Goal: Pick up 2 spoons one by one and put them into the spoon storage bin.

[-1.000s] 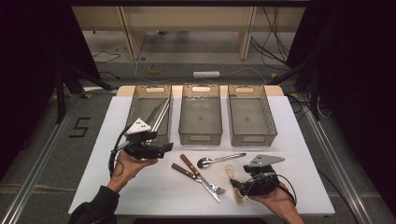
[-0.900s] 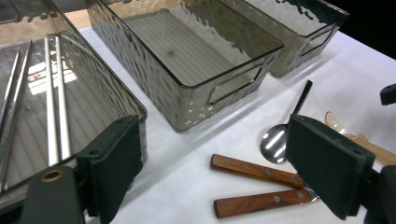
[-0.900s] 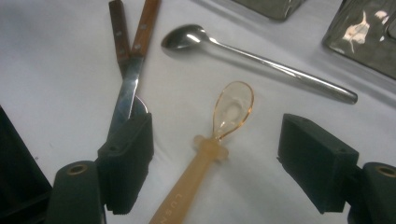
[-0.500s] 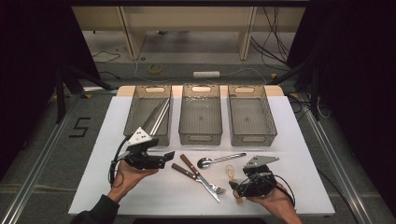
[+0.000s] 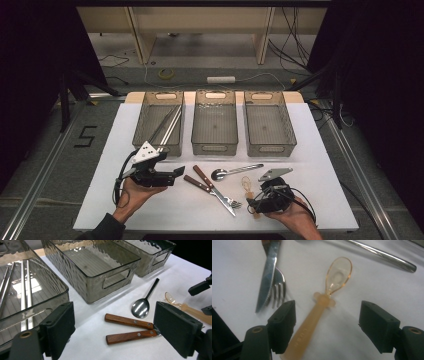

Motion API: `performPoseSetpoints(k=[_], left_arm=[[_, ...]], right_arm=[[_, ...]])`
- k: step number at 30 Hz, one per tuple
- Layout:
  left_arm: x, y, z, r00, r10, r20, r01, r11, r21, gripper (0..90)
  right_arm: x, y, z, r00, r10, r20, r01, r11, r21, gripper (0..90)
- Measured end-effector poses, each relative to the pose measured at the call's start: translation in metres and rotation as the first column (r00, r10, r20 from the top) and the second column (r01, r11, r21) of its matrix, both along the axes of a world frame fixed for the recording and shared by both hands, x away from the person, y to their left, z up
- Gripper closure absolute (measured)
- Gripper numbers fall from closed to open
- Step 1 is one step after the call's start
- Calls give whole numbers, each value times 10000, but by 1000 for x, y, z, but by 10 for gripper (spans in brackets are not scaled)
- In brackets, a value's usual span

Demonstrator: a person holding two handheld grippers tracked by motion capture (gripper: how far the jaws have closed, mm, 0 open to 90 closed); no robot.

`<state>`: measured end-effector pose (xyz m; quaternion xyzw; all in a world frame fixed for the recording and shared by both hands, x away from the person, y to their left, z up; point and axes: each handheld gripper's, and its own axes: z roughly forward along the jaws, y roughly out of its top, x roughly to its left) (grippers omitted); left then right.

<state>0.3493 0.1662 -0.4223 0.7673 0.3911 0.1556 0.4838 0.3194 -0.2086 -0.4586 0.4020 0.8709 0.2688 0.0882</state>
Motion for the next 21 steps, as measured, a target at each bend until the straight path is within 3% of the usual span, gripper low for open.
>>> performPoseSetpoints(k=[4,11,16,21], left_arm=[[-2,1,-1,10000,34,5,-34,10000,-9,165],[-9,4,-1,10000,17,86,-17,10000,-29,163],[-13,3,-1,10000,-56,57,56,10000,11,163],[-16,2,-1,9999,-124,44,123,9999,28,163]], right_arm=[[1,0,-3,9994,-85,-321,76,9995,-294,347],[-1,2,-1,9978,-107,-659,94,9997,-206,416],[-4,9,-4,9958,0,-917,-50,9985,-547,465],[-4,11,-5,9955,15,-946,-73,9981,-607,511]])
